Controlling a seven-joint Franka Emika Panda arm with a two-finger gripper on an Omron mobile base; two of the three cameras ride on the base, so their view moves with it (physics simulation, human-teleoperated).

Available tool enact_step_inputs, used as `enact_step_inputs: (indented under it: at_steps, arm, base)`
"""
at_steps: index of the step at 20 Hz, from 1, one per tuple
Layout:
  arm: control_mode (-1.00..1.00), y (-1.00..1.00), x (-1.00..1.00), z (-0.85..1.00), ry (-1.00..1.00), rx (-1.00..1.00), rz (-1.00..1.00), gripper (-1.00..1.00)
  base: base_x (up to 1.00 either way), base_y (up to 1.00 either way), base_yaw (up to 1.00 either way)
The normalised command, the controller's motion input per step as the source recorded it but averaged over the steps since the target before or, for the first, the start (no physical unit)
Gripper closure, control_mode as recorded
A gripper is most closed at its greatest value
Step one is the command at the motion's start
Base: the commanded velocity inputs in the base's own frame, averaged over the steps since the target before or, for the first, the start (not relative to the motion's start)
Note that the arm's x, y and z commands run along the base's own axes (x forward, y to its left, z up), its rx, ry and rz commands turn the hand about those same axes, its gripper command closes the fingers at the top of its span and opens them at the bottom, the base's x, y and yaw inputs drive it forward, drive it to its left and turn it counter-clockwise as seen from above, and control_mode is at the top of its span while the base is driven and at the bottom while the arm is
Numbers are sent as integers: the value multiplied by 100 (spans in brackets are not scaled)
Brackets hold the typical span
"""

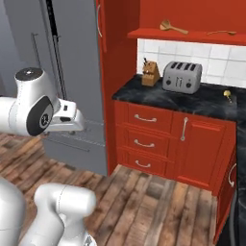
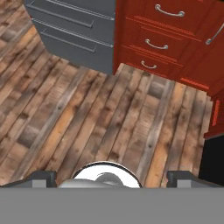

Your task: Organize the utensils by type. Pick up the wooden spoons from the counter and place them in the open cabinet. Then pick up the metallic utensils from the counter and place them in the open drawer.

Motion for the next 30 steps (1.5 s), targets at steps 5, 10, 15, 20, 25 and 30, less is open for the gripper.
enact_step_inputs:
  at_steps: [5, 10, 15, 20, 25, 30]
  arm:
    - [100, 0, 0, 0, 0, 0, 0, -100]
    - [100, 0, 0, 0, 0, 0, 0, -100]
    - [100, 0, 0, 0, 0, 0, 0, -100]
    - [100, 0, 0, 0, 0, 0, 0, -100]
    - [100, 0, 0, 0, 0, 0, 0, -100]
    - [100, 0, 0, 0, 0, 0, 0, -100]
  base:
    - [6, 0, -25]
    - [19, 6, -11]
    - [11, -3, -1]
    - [48, 0, 0]
    - [58, -4, -9]
    - [49, -22, -24]
